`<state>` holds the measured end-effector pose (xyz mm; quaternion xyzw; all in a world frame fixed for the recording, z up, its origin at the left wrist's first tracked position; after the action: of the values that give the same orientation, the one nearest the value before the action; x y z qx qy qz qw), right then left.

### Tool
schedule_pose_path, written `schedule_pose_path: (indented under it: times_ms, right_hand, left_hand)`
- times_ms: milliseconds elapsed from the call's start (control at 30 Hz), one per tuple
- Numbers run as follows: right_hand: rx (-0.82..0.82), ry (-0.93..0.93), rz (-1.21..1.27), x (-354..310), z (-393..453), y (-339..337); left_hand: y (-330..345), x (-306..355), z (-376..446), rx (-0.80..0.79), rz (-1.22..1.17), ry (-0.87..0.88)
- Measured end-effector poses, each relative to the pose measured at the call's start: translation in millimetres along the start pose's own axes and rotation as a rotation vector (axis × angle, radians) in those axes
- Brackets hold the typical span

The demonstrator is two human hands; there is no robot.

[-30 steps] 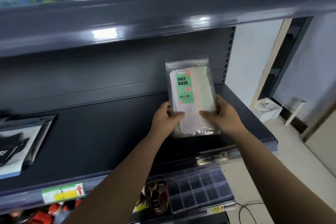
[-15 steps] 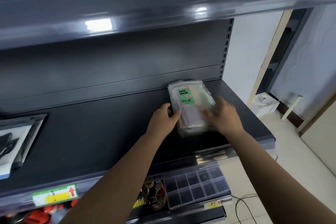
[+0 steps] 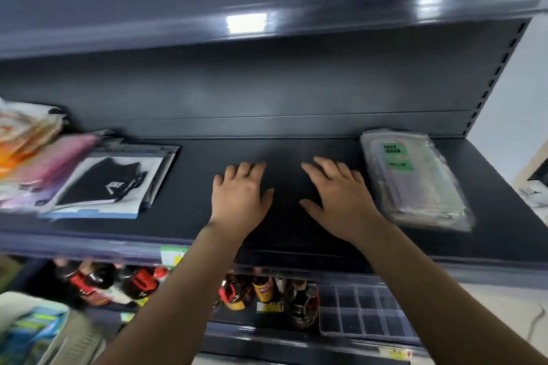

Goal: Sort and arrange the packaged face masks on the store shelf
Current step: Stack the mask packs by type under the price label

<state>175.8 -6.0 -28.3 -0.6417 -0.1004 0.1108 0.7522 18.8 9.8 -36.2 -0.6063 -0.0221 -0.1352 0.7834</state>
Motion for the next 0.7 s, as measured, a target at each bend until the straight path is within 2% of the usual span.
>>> schedule_pose_path:
  times_ms: [133,333,700]
  right_hand:
    - [-0.067,-0.125,0.022,-56,18,9]
    - [-0.083,-0.268,0.007,-143,47,15]
    - [-0.118,-0.298,-0.041,-254,94,26]
  left_hand:
    - [-18,-64,-16,0.064,0.079,-0.082]
    - [-39,-141,-37,0.042,0.105,-0.203]
    - [-59,-252,-49,0.040,0.090,-0.218]
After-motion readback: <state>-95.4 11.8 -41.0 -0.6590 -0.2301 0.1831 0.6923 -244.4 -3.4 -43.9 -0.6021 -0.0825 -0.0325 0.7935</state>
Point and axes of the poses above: each hand's wrist, its own z-axis towards the middle knuckle, its own y-axis out of the palm, x = y × z, the point moved 6 cm from there along z, towards the middle knuckle, and after that the axes turned 10 degrees about -z, right-handed, at the moved point
